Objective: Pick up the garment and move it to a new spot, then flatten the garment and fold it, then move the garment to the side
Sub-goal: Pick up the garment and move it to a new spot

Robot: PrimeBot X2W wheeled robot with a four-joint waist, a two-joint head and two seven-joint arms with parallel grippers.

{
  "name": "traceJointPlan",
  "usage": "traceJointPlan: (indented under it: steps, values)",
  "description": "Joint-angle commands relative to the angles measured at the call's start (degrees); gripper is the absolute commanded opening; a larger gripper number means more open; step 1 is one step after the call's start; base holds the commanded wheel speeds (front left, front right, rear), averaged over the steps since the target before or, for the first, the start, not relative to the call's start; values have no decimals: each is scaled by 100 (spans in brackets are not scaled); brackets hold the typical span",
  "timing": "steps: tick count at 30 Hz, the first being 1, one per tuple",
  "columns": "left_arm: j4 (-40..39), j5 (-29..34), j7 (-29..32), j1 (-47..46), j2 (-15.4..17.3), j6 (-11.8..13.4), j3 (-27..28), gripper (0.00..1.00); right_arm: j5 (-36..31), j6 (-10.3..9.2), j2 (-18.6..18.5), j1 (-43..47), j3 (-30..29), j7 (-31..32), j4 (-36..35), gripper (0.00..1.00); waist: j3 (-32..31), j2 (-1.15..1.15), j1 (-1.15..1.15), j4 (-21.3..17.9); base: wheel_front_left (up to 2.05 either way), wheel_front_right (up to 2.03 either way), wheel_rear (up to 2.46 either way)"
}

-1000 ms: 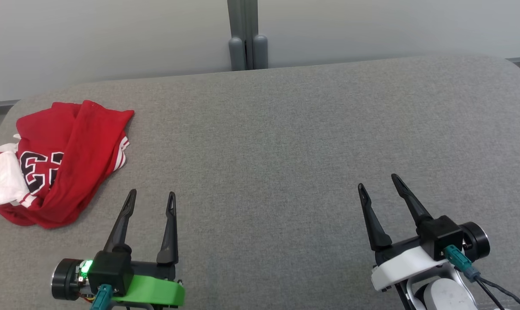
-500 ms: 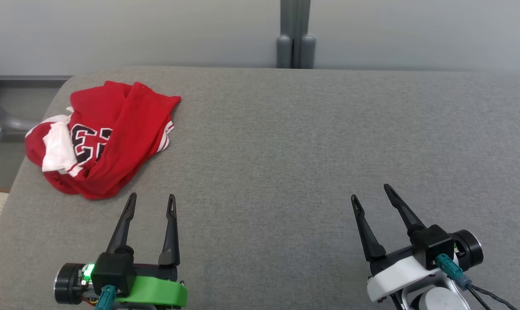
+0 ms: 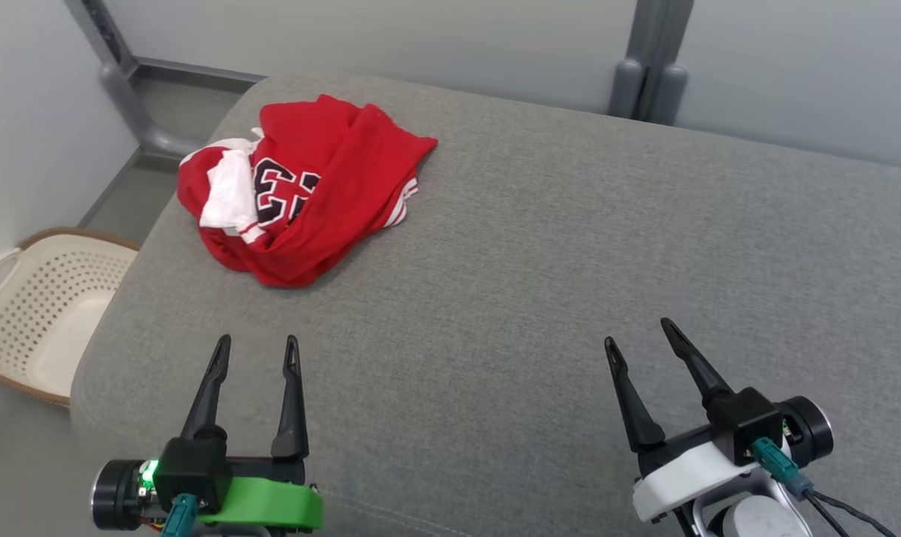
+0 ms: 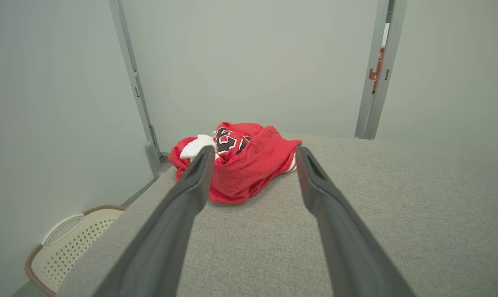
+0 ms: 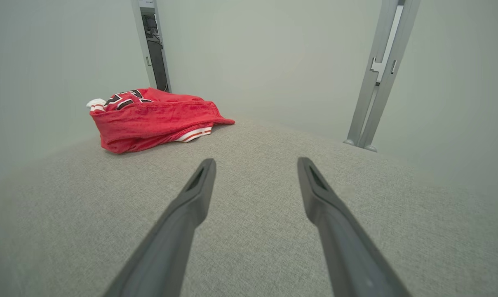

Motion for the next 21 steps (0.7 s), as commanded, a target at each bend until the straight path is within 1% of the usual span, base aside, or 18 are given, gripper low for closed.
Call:
traceJointPlan:
  steps: [1,6,12,17,21]
  values:
    - [5,11,-19,37,26,10,15,100,34,3,-20,6,-5,-18,15,100,27,0,0,359,0,0,0]
    - [-8,29,-19,64,26,9,43,100,65,3,-20,14,-10,-18,30,100,42,0,0,630,0,0,0]
    - [-26,0,-19,93,25,33,55,100,55,3,-21,33,-23,-18,30,100,67,0,0,864,0,0,0]
    - [-28,-12,-19,124,25,52,92,100,57,3,-20,9,30,-18,79,100,93,0,0,941,0,0,0]
    - [-47,-27,-19,9,26,50,209,100,8,3,-21,-98,68,-18,78,100,229,0,0,895,0,0,0]
